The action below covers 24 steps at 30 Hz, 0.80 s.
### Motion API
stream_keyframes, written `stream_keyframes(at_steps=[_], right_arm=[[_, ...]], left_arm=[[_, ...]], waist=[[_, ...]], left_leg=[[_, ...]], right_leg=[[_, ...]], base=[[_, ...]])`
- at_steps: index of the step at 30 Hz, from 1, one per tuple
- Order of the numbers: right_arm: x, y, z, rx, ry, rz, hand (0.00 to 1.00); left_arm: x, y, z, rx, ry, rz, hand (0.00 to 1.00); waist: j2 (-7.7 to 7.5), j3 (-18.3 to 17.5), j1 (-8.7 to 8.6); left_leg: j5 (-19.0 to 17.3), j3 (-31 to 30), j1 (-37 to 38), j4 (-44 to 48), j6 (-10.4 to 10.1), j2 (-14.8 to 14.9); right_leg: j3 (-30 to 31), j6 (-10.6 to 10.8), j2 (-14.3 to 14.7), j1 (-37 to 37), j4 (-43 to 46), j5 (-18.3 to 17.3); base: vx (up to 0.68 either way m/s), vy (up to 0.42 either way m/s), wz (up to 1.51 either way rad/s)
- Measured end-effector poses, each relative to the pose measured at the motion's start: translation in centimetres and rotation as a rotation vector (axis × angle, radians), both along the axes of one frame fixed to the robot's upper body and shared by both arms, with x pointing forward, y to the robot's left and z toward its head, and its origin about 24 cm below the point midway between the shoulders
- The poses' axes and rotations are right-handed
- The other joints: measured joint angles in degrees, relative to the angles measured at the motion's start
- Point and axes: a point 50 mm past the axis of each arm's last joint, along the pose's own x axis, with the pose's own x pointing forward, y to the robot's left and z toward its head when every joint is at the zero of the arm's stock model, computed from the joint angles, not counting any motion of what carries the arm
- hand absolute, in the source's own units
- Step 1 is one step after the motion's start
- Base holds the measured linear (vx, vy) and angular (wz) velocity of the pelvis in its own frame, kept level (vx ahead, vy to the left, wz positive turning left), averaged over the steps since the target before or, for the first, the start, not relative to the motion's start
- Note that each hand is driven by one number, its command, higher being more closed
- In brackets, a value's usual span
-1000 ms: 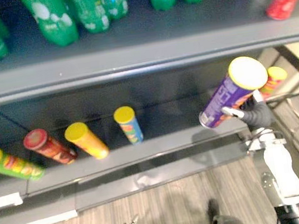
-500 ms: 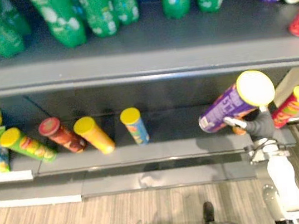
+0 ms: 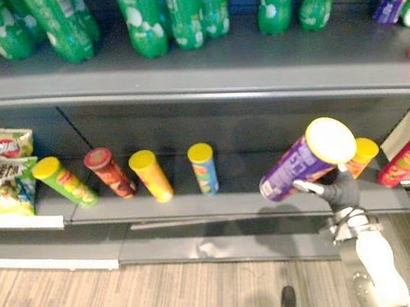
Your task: Put the gum and the chips on the shelf.
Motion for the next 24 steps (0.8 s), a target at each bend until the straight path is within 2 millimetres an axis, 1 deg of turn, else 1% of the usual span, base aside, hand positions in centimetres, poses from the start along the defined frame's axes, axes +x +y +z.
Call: stream_keyframes(at_steps=[4,6,7,9,11,12,13,14,15,16,17,18,21,23,24], right_arm=[[-0.4,2.9,-0.2,0.024,0.006,0.164,1.0],[-0.6,5.2,-1.2,0.019,0.047,0.282,1.0],[-0.5,5.8,-1.5,0.016,0.059,0.306,1.0],[-0.3,7.7,-2.5,-0.014,0.103,0.388,1.0],[-0.1,8.7,-2.9,-0.041,0.112,0.426,1.0],[0.3,9.3,-2.9,-0.08,0.107,0.439,1.0],[0.9,9.5,-2.8,-0.105,0.099,0.445,1.0],[1.3,9.6,-2.7,-0.119,0.092,0.441,1.0],[2.3,9.8,-2.2,-0.173,0.066,0.411,1.0],[2.7,9.8,-2.1,-0.199,0.054,0.401,1.0],[3.6,9.9,-1.6,-0.249,0.028,0.367,1.0],[4.0,10.0,-1.4,-0.268,0.018,0.353,1.0],[6.4,9.4,-0.6,-0.356,-0.011,0.209,1.0],[8.2,8.6,0.5,-0.377,-0.028,0.089,1.0],[9.2,7.9,1.3,-0.382,-0.045,-0.003,1.0]], left_arm=[[0.2,-0.1,0.0,0.006,0.004,-0.025,0.0],[0.6,-0.3,0.0,0.017,0.002,-0.048,0.0],[0.8,-0.3,0.1,0.019,-0.001,-0.053,0.0],[1.8,-0.9,0.2,0.018,-0.023,-0.092,0.0],[2.4,-1.4,0.2,0.013,-0.038,-0.109,0.0],[2.7,-1.8,0.3,0.009,-0.047,-0.124,0.0],[3.3,-2.1,0.5,0.006,-0.071,-0.132,0.0],[3.8,-2.3,0.6,0.008,-0.085,-0.139,0.0],[5.0,-2.6,1.0,0.016,-0.12,-0.159,0.0],[5.5,-2.6,1.2,0.017,-0.14,-0.157,0.0],[6.4,-2.6,1.7,0.028,-0.176,-0.145,0.0],[6.9,-2.6,1.9,0.035,-0.194,-0.141,0.0],[9.4,-2.7,3.4,0.08,-0.288,-0.157,0.0],[11.0,-2.9,4.5,0.102,-0.362,-0.168,0.0],[11.9,-3.1,5.1,0.105,-0.403,-0.16,0.0]], waist=[[0.21,-0.46,0.05],[0.39,-0.57,0.11],[0.39,-0.57,0.17],[0.43,-0.53,0.29],[0.53,-0.41,0.47],[0.91,-0.07,0.82],[0.82,0.68,1.17],[1.04,1.55,1.32],[1.47,3.52,2.29],[1.61,4.36,2.48],[1.93,6.2,3.01],[2.2,6.98,3.32],[3.48,9.84,3.6],[4.13,12.0,3.98],[4.51,13.22,3.98]], left_leg=[[0.08,-0.21,-0.9,0.1,-0.03,0.02],[0.08,-0.54,-0.94,0.1,-0.03,-0.03],[0.08,-0.68,-0.99,0.11,-0.03,-0.11],[0.07,-2.26,-2.2,0.91,0.0,-0.69],[0.08,-3.42,-3.11,1.35,0.04,-1.17],[0.02,-4.24,-4.02,1.99,0.17,-1.41],[-0.01,-5.3,-4.83,2.71,0.27,-1.69],[-0.01,-5.71,-5.17,3.11,0.3,-1.75],[-0.24,-6.64,-6.62,4.28,0.64,-1.87],[-0.29,-7.06,-7.22,4.64,0.78,-2.02],[-0.28,-7.5,-8.38,5.29,0.75,-2.28],[-0.24,-7.78,-9.17,5.76,0.75,-2.37],[0.16,-10.11,-14.16,8.55,0.99,-2.74],[0.45,-11.36,-17.09,10.37,1.25,-2.88],[0.67,-12.04,-18.47,11.32,1.47,-3.06]], right_leg=[[-0.25,-0.41,-0.01,-0.94,0.03,0.61],[-0.64,-0.35,-0.19,-0.72,0.04,0.7],[-0.82,-0.31,-0.32,-0.65,0.04,0.73],[-2.06,-0.1,-1.34,-0.46,0.05,0.87],[-2.93,0.01,-2.07,-0.46,0.05,0.94],[-3.57,0.15,-2.59,-0.47,0.07,1.03],[-4.39,0.18,-3.14,-0.49,0.4,1.05],[-4.68,0.19,-3.38,-0.53,0.8,1.04],[-5.12,0.2,-3.88,-1.3,1.83,0.99],[-5.34,0.14,-4.1,-1.77,2.36,0.89],[-5.72,0.06,-4.65,-2.92,3.6,0.55],[-5.91,0.04,-4.94,-3.7,4.41,0.38],[-7.31,-0.23,-6.06,-7.48,7.74,-0.4],[-7.96,-0.57,-6.7,-9.61,9.37,-0.65],[-8.4,-0.71,-7.04,-10.75,10.37,-0.74]], base=[[0.01,0.0,0.0],[0.03,0.008,0.08],[0.02,0.017,0.17],[-0.01,0.036,0.34],[-0.03,0.045,0.35],[-0.04,0.038,0.38],[-0.04,0.037,0.38],[-0.09,0.031,0.35],[-0.09,0.02,0.26],[-0.12,0.013,0.26],[-0.09,0.0,0.17],[-0.12,-0.009,0.25],[-0.1,-0.016,0.3],[-0.1,-0.016,0.28],[-0.07,-0.002,0.21]])
